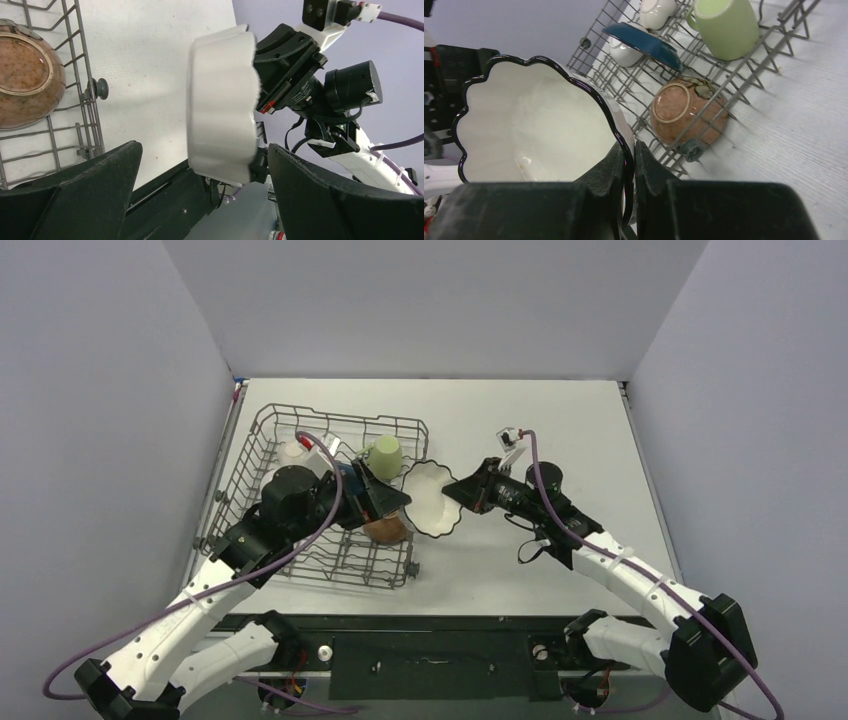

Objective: Load the mixed dishes into the dish rack

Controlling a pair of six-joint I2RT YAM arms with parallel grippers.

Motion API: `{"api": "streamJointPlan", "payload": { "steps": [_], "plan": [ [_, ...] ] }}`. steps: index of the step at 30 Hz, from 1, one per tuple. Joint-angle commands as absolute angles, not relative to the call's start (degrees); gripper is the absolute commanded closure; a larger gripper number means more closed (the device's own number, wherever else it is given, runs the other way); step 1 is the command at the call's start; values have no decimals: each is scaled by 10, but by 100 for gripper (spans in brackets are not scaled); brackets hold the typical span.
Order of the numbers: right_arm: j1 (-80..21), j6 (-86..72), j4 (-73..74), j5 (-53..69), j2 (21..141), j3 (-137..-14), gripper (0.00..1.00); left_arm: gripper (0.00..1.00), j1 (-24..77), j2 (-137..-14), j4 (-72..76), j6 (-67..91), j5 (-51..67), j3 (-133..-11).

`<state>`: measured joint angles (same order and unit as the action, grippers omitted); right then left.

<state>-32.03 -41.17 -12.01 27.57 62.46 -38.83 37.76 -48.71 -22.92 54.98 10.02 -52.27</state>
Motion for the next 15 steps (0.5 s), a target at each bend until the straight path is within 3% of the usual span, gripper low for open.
{"api": "streamJointPlan", "payload": {
  "steps": [1,9,15],
  "plan": [
    [-336,-470,-273,301,619,-415,100,5,374,-480,-170,562,127,-509],
    [-353,-473,-285,292,640,-422,100,14,374,-478,-147,573,151,-500],
    [-362,-464,-278,284,652,-433,100,31,374,-475,-160,553,152,-508]
  ]
}}
